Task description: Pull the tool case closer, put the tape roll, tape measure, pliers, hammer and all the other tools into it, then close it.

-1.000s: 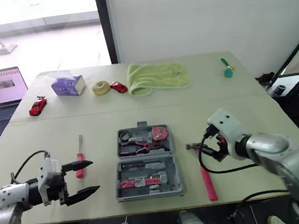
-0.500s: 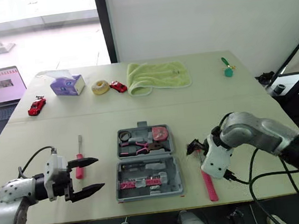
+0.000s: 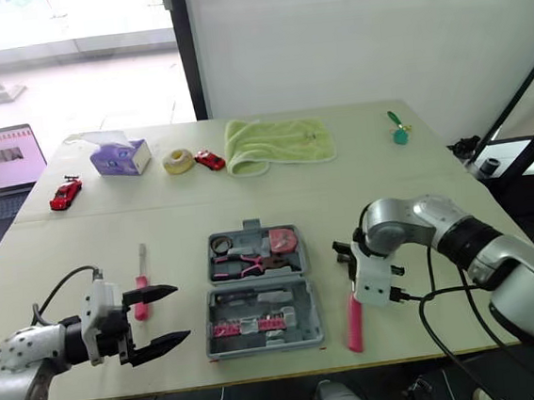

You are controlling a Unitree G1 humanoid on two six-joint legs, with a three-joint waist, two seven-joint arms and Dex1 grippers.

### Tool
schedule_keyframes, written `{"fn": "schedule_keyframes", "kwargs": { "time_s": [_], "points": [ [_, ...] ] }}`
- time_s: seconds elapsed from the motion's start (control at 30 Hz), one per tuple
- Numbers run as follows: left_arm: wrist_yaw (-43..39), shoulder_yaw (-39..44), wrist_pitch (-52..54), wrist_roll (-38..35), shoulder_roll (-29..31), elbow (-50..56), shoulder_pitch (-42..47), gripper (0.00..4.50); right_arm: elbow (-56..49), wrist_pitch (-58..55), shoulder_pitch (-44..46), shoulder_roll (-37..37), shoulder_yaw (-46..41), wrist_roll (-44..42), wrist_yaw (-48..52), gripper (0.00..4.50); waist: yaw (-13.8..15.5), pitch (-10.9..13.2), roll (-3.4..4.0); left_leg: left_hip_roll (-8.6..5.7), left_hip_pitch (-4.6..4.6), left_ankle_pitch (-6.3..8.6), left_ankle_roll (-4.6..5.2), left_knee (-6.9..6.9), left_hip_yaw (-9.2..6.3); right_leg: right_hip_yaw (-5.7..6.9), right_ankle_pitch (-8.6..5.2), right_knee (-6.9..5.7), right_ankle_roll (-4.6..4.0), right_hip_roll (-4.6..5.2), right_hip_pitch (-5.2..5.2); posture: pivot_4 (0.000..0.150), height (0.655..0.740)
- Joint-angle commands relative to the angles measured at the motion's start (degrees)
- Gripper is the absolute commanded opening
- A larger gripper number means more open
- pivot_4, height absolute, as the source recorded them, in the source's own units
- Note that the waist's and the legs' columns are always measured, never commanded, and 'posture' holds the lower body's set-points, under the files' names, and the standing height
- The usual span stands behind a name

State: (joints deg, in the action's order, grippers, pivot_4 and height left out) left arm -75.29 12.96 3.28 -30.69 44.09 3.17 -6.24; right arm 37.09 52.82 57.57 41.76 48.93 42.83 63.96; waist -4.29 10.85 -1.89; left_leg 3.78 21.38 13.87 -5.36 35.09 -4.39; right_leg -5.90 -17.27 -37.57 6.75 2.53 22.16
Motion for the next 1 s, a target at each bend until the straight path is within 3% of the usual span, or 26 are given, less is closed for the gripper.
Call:
{"fn": "schedule_keyframes", "kwargs": {
  "time_s": [0.03, 0.17, 0.3, 0.4, 0.47, 0.53, 0.63, 0.73, 0.87, 1.0],
  "points": [
    [-0.03, 1.99, -0.91, -0.92, 0.07, 0.75, -0.27, 4.50, 1.84, 0.11, -0.84, -1.16, -0.05, 2.01, -1.71, 0.06, 0.03, -0.09, -0.15, 0.00, 0.00, 0.00, 0.00, 0.01, 0.00, 0.00, 0.00, 0.00, 0.00, 0.00, 0.00, 0.150, 0.7400],
    [-0.39, 1.77, -1.39, -0.67, 0.10, -1.00, 0.67, 4.50, -2.60, -0.19, -1.14, 1.38, -3.50, -3.82, 1.90, 0.06, 0.15, -0.04, -0.06, 0.00, 0.02, 0.00, 0.00, 0.01, 0.00, 0.00, 0.01, -0.01, 0.01, 0.00, 0.01, 0.150, 0.7400],
    [-0.98, 1.10, -2.28, 0.06, -0.03, -3.60, 2.21, 4.50, -17.17, -6.80, -5.06, 9.91, -8.77, -22.77, 13.74, 0.06, 0.62, 0.47, 0.75, -0.05, 0.23, 0.00, 0.00, 0.00, 0.00, -0.01, 0.11, -0.02, 0.22, 0.07, 0.15, 0.150, 0.7400],
    [-1.22, 0.34, -2.94, 0.46, -0.40, -4.69, 2.87, 4.50, -32.49, -27.15, -11.81, 17.17, -15.67, -41.15, 21.38, 0.06, 1.13, 0.65, 1.06, -0.08, 0.41, 0.06, 0.11, 0.00, -0.03, -0.01, 0.13, -0.03, 0.29, 0.09, 0.32, 0.150, 0.7400],
    [-1.31, 0.05, -3.22, 0.52, -0.57, -4.76, 2.87, 4.50, -44.36, -52.71, -16.45, 21.09, -21.98, -54.13, 20.87, 0.06, 1.34, 0.67, 1.10, -0.08, 0.50, 0.12, 0.21, 0.01, -0.12, 0.04, 0.12, -0.06, 0.30, 0.06, 0.37, 0.150, 0.7400],
    [-1.33, -0.03, -3.39, 0.46, -0.61, -4.60, 2.72, 4.50, -52.08, -75.76, -17.82, 21.43, -26.93, -63.05, 15.95, 0.06, 1.03, 0.68, 1.11, -0.06, 0.52, 0.17, 0.30, 0.02, -0.12, 0.04, 0.12, -0.06, 0.30, 0.05, 0.42, 0.150, 0.7400],
    [-1.38, 0.13, -3.36, 0.39, -0.49, -4.34, 2.59, 4.50, -56.50, -113.59, -16.41, 16.56, -33.22, -68.06, 2.43, 0.06, 0.43, 0.66, 1.08, -0.04, 0.45, 0.17, 0.30, 0.07, -0.13, 0.04, 0.09, -0.12, 0.21, 0.01, 0.44, 0.150, 0.7400],
    [-1.30, 0.25, -2.96, 0.18, -0.45, -4.06, 2.73, 4.50, -58.34, -138.56, -19.61, 12.74, -40.68, -70.74, -4.10, 0.06, 1.25, 0.62, 1.04, -0.05, 0.59, 0.12, 0.21, 0.14, -0.14, 0.04, 0.01, -0.11, -0.01, 0.02, 0.52, 0.150, 0.7400],
    [-1.34, 0.17, -2.96, 0.22, -0.47, -3.87, 2.69, 4.50, -56.14, -145.32, -29.77, 6.23, -54.30, -80.35, -19.03, 0.06, 2.40, 0.58, 0.96, -0.11, 1.26, 0.12, 0.20, 0.23, -0.13, 0.05, 0.14, -0.04, 0.22, 0.05, 1.04, 0.150, 0.7400],
    [-0.82, 0.49, -2.27, -0.34, -0.60, -2.97, 2.67, 4.50, -61.25, -145.32, -45.00, -9.07, -70.92, -93.40, -48.94, 0.06, 3.12, 0.52, 0.87, -0.12, 1.39, 0.17, 0.29, 0.09, -0.15, 0.11, 0.14, 0.00, 0.29, 0.05, 1.18, 0.150, 0.7400]
  ]
}}
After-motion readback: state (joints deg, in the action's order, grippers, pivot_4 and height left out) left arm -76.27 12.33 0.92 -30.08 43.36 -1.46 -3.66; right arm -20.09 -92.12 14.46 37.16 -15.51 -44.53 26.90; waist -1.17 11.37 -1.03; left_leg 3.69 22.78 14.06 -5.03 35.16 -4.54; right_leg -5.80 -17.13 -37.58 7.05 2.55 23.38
